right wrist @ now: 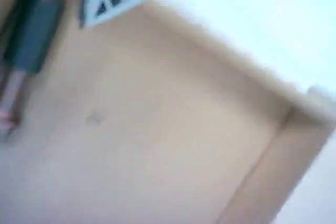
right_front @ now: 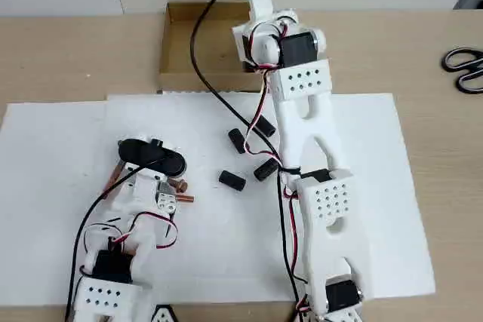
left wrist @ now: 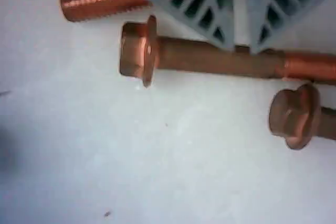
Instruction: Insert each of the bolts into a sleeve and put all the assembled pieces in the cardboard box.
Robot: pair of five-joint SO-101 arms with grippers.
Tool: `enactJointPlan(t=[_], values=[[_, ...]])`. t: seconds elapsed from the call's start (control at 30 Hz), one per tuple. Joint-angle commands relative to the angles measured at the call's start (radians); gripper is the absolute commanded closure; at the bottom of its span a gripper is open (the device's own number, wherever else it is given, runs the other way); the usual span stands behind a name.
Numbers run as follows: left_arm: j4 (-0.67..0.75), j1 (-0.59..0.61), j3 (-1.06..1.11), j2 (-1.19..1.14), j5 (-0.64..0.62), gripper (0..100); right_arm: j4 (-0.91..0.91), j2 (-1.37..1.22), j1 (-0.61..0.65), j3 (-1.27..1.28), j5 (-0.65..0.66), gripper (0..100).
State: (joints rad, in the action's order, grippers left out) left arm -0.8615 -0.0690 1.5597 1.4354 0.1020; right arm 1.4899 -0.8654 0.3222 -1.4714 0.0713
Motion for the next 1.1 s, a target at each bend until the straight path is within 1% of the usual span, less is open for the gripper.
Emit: enactJointPlan(t=[0.0, 0.23, 0.37, 0.53, 0.6, 0.77, 0.83, 0.97, 1.07], values=[[0.023, 0.003, -0.005, 0.011, 0.000, 99, 0.183, 0.039, -0.001, -0.114, -0.008, 80.0], [0.023, 0.003, -0.005, 0.011, 0.000, 99, 0.214, 0.044, -0.001, -0.075, -0.011, 80.1], [0.023, 0.005, -0.005, 0.011, 0.000, 99, 0.220, 0.058, 0.021, 0.112, -0.011, 80.1], [0.023, 0.005, -0.005, 0.011, 0.000, 99, 0.209, 0.245, 0.051, 0.411, -0.008, 80.0], [0.023, 0.005, -0.005, 0.011, 0.000, 99, 0.203, 0.282, 0.054, 0.525, -0.006, 80.0], [0.023, 0.005, -0.005, 0.011, 0.000, 99, 0.205, 0.325, 0.028, 0.647, 0.000, 80.0], [0.023, 0.005, -0.005, 0.011, 0.000, 99, 0.205, 0.328, 0.022, 0.661, 0.055, 80.0], [0.021, 0.005, -0.005, 0.011, 0.000, 99, 0.202, 0.325, 0.008, 0.687, 0.232, 79.8], [0.021, 0.005, -0.005, 0.011, 0.000, 99, 0.197, 0.318, 0.008, 0.706, 0.315, 79.8]])
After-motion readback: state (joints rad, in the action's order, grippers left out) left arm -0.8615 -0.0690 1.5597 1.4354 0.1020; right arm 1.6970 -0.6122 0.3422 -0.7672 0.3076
